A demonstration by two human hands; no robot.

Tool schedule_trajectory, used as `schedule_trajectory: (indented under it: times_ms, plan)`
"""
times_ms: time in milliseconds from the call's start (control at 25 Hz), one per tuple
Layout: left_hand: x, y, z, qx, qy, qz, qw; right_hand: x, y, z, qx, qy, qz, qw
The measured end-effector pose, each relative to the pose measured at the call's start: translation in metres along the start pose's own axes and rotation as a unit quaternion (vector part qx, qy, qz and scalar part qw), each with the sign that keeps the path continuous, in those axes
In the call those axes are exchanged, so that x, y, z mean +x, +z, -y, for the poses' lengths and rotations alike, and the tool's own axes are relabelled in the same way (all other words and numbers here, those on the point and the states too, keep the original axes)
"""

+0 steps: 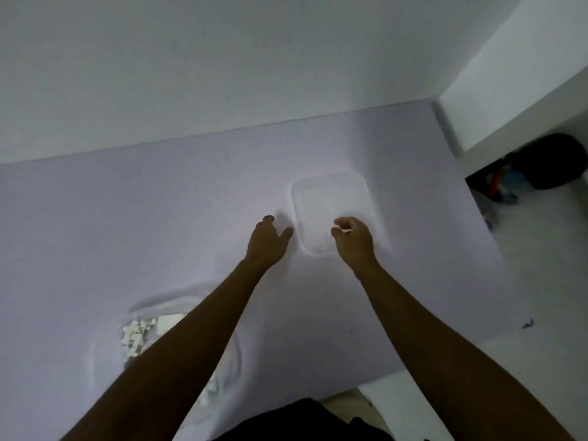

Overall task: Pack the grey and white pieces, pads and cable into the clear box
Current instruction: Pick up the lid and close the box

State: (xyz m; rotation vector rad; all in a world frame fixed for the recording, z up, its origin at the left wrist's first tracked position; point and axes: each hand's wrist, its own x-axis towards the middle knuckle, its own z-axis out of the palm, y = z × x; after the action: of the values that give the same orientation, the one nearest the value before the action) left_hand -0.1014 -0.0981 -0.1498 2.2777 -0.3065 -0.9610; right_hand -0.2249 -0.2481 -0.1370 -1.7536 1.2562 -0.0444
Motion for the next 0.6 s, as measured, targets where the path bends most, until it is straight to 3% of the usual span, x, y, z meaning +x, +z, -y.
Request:
schedule_trajectory:
  times_ms: [120,320,600]
  plan:
    - [0.037,0.041,-0.021,-0.004,-0.049,-0.024,0.999,0.059,-0.026,-0.024,-0.081,0.001,-0.039,0.996]
    - [0.058,0.072,-0.039,0.013,-0.088,-0.09,0.992,0.111,-0.035,-0.031,-0.174,0.058,-0.024,0.983]
    - [0.058,0.06,-0.036,-0.141,-0.101,-0.118,0.978,0.108,-0.041,-0.021,-0.009,0.099,-0.007,0.995]
